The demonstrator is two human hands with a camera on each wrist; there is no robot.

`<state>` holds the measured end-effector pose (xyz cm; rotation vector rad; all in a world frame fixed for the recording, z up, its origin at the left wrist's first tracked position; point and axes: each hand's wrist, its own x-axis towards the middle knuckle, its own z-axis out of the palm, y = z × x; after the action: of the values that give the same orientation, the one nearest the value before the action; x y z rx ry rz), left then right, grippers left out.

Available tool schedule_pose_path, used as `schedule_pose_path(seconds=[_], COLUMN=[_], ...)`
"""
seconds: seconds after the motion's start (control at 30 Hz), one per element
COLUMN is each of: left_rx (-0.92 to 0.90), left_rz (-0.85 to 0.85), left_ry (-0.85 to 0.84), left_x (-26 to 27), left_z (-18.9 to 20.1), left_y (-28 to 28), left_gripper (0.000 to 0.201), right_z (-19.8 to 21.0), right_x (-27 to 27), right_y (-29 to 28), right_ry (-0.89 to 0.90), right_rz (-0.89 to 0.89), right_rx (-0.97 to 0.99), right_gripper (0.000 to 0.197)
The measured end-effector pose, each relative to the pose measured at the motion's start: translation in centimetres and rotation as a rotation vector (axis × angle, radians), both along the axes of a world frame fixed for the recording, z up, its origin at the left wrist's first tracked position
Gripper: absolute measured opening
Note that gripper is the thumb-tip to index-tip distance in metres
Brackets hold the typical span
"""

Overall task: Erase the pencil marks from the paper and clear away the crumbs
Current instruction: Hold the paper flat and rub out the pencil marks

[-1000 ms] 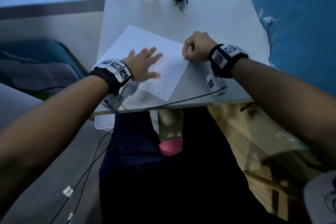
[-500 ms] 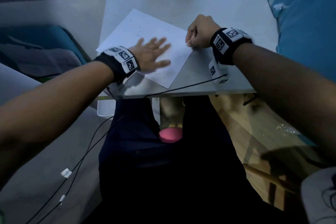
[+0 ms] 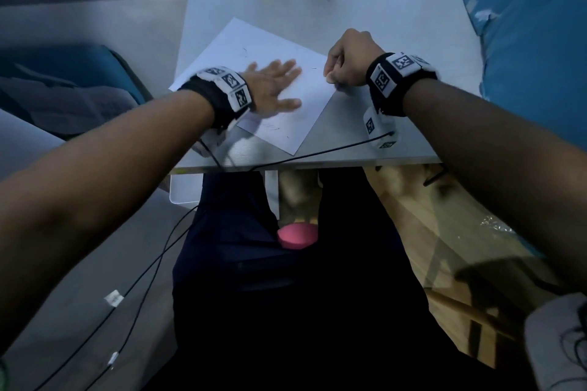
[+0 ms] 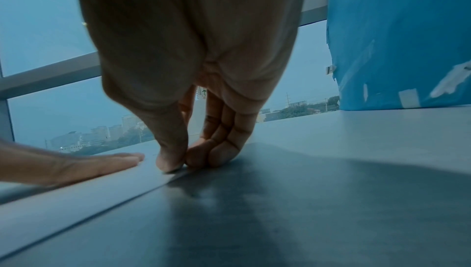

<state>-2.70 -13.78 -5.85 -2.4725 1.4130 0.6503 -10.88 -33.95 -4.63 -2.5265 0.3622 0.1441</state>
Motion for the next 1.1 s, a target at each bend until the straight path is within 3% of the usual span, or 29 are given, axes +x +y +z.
schedule_pose_path(seconds=[0.1,0.23,0.33,0.43,0.6,0.77,0.93,1.03,1.1], left_rx=[-0.024,-0.238,-0.337,-0.307,-0.183,-0.139,-0.18,-0.25,-0.277], left_rz=[0.091,-0.011,0.059,0.066,0.067,0.056,0.042,0.072,0.083], left_ry=[-0.074,0.089,0.143,0.162,0.143,0.131,0.084,0.011,-0.021], left_x=[0.7,-0.4,-1.2,-1.1,-1.0,-0.5,-0.3,-0.5,-0.4], left_z=[1.5,0.7,-0.6,-1.6,-1.3,-1.6,-2.2,-2.4,-2.4], left_y=[0.7,2.3,2.7,2.7,2.0,1.8,2.0,1.7,1.4], left_gripper=[0.09,0.089,0.104,0.123,0.128,0.133,0.129,0.118,0.096], right_z=[0.1,0.4,0.6,0.8,0.2,-0.8,0.5,0.5,0.1], right_x=[-0.1,-0.2,-0.3,-0.1,-0.9,-3.6,-2.6,-3.2,-3.2], right_y=[0.0,0.3,0.5,1.3,2.9,5.4,2.9,4.9,5.2], right_ry=[-0.001,-0.004,-0.032,-0.024,-0.079,-0.105,-0.148,-0.122,-0.092], right_rz=[-0.001,-0.002,0.018,0.025,-0.019,0.19,0.024,0.186,0.228], right_rx=[0.011,-0.012,-0.079,-0.12,-0.121,-0.123,-0.077,-0.085,-0.111], right_gripper=[0.008,0.009,0.011,0.009,0.014,0.015,0.011,0.01,0.011])
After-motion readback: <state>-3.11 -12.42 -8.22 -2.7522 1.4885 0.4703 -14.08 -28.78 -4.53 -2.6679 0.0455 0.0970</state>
